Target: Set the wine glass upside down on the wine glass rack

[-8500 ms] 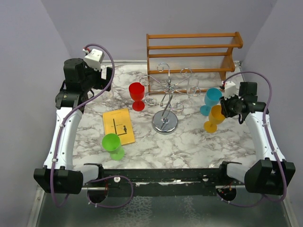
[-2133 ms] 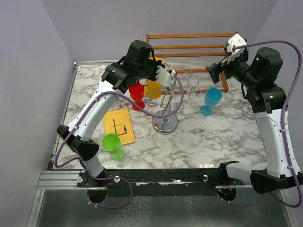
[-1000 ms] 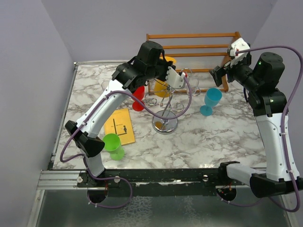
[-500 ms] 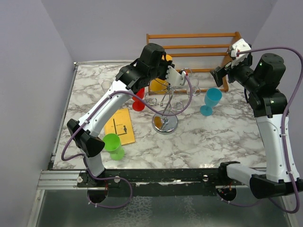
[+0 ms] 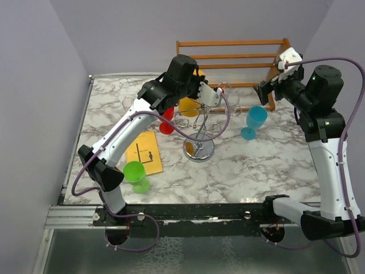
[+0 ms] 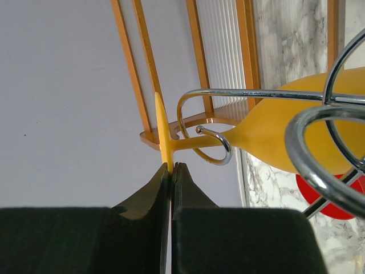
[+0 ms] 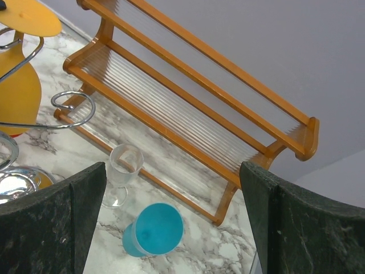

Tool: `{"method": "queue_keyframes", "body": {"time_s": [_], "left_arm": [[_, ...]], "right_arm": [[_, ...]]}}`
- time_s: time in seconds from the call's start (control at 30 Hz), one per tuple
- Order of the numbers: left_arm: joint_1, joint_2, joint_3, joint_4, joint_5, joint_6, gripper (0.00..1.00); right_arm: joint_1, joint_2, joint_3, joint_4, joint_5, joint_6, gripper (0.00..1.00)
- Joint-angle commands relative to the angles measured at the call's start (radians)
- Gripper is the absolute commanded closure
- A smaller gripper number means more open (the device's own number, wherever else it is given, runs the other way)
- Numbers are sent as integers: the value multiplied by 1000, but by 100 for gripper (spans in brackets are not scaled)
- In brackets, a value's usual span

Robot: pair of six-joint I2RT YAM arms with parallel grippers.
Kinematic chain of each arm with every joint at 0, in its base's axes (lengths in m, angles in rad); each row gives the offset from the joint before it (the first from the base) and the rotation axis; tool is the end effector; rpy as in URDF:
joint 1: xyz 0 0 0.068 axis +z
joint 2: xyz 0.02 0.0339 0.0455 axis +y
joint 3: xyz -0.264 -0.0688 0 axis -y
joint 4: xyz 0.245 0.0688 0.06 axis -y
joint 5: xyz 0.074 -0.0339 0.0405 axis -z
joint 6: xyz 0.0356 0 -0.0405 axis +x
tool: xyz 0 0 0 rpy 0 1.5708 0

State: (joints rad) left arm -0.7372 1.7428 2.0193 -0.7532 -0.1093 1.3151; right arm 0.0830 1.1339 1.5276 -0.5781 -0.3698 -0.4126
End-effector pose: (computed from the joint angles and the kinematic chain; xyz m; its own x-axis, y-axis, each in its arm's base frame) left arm 0.2852 -0.2537 0.4480 0.4911 0.8531 -0.1763 0.4795 -0.0958 0.8723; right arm 0.2151 0.0308 0.4824 0.0056 -0.3747 -0.9271 -0.4684 0.8181 -0.3335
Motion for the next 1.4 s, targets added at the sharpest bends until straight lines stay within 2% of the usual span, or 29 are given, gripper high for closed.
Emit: {"method": "queue_keyframes", "body": {"time_s": [0.0, 0.23, 0.43, 1.0, 1.37], "left_arm": [[-3, -55, -4, -23, 12, -41, 100], [-3, -79, 0, -32, 27, -65, 100], [-4, -89, -5, -46, 52, -87, 96], [-4, -78, -42, -85, 87, -113, 95], [-4, -94, -54, -104, 109, -131, 87]], "right_arm": [[-7, -18, -17, 30, -14, 3, 0], [-8, -21, -22, 33, -15, 1, 0], [-8, -18, -25, 34, -21, 1, 0], [-11, -26, -48, 42, -27, 1, 0], [-14, -16, -57, 47, -36, 4, 0]]}}
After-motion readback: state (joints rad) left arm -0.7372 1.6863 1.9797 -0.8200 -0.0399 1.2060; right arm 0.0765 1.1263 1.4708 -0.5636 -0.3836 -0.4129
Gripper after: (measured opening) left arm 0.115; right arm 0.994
